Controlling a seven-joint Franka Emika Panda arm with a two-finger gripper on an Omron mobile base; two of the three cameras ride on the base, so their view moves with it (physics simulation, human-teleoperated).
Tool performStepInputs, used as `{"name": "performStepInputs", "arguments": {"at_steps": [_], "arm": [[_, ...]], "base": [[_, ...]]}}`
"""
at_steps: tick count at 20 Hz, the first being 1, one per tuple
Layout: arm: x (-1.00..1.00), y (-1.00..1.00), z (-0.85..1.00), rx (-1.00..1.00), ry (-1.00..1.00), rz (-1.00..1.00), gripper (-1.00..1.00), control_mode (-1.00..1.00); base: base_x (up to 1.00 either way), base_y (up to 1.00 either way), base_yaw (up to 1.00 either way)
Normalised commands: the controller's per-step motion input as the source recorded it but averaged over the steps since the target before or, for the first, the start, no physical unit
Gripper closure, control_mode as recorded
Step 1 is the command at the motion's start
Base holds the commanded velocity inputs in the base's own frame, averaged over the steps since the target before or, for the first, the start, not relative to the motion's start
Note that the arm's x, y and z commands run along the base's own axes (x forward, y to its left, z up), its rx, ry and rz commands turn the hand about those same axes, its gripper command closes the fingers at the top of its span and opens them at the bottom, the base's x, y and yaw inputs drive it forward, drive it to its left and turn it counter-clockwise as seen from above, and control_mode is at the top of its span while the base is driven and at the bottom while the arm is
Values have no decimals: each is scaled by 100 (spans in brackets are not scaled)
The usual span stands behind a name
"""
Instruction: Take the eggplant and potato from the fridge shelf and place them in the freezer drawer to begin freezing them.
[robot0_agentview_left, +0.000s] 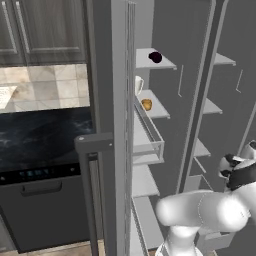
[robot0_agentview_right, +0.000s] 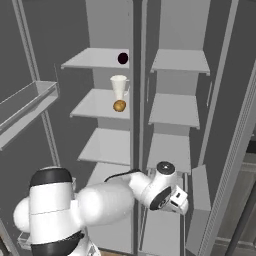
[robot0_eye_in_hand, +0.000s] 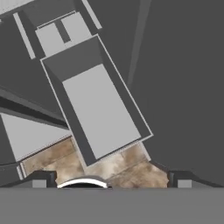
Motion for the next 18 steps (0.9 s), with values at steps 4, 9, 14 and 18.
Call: {"name": "performStepInputs", "arguments": {"at_steps": [4, 9, 14, 18], "arm": [[-34, 13, 100, 0, 6, 0, -100, -100], [-24, 31, 97, 0, 6, 0, -100, -100], [-21, 73, 46, -2, 0, 0, -100, -100], [-74, 31, 2, 0, -15, 2, -100, -100]], "base": [[0, 0, 0], [0, 0, 0], [0, 0, 0], [0, 0, 0]]}}
